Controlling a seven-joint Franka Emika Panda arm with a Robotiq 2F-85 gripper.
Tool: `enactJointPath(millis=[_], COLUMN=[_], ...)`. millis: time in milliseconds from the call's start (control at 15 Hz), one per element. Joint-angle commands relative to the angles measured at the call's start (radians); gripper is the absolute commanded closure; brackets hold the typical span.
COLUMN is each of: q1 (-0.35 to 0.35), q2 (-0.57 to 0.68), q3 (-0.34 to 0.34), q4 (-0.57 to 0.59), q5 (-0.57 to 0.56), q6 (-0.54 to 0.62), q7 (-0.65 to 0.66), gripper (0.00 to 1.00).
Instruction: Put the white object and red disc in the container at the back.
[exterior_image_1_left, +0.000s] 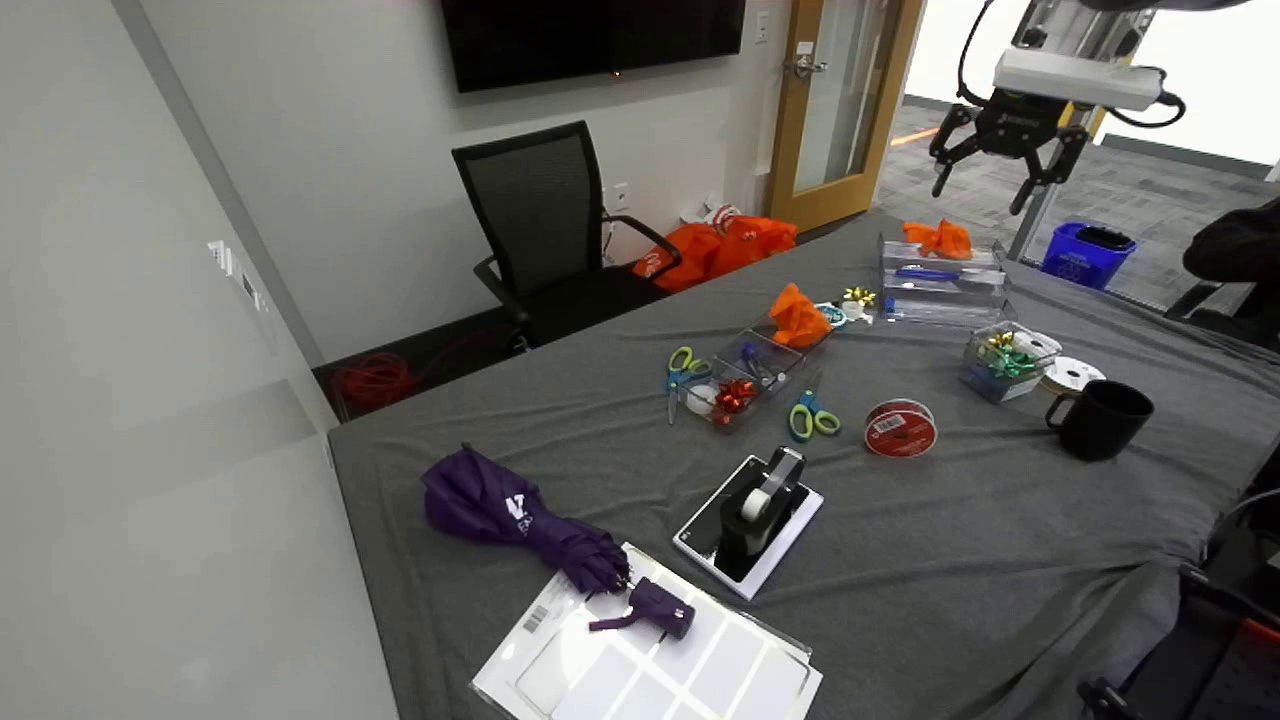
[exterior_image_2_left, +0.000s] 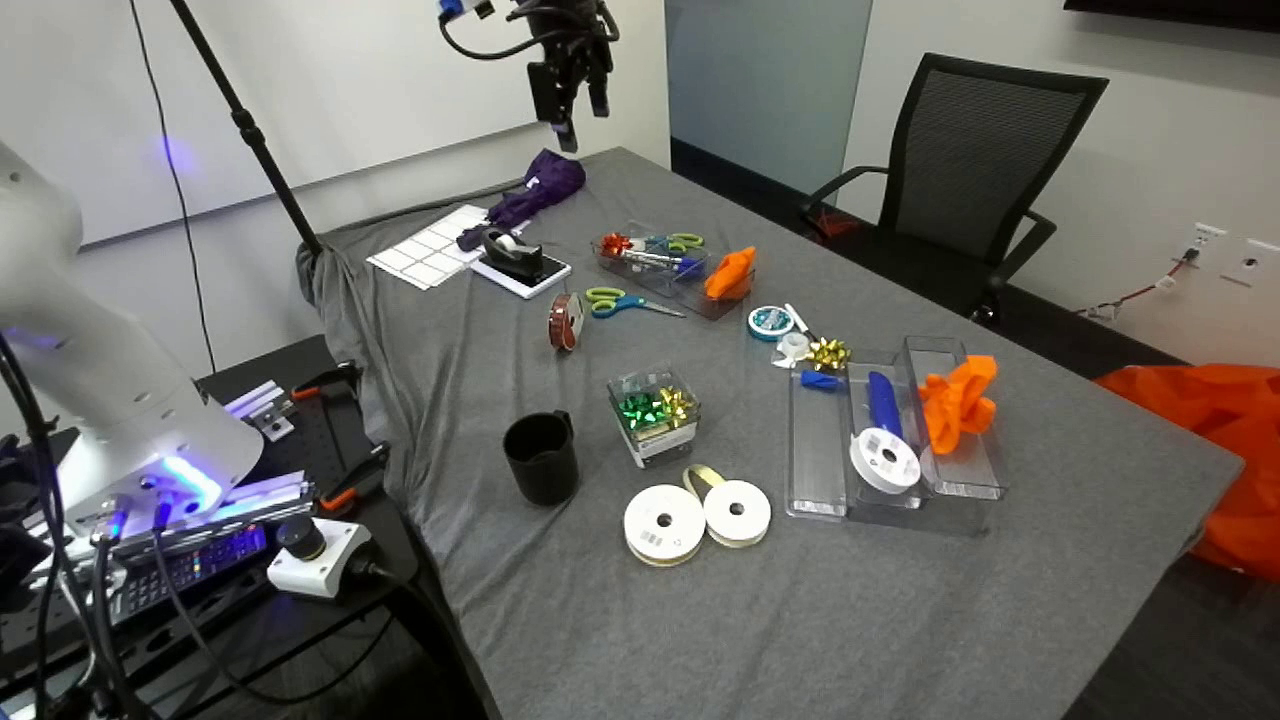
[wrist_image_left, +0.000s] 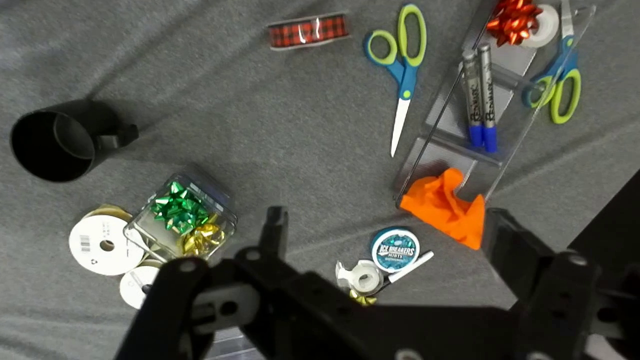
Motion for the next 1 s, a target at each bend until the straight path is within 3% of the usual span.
enactJointPath(millis=[0,333,867,933], q1=[-0.004,-0.003,-0.055,-0.024], q2=[0.169,0.374,0.669,0.594], q3=[-0.03,-0.083,-0.073,-0.094], q4=[0.138,0.32,0.649,0.55], q5=[-0.035,-0.073,-0.064,-0.055], q6=[0.055,0.068,0.083,0.073], q7=[0.037,0.045,-0.365,-0.274], gripper=[0.0,0.0,0.0,0.0])
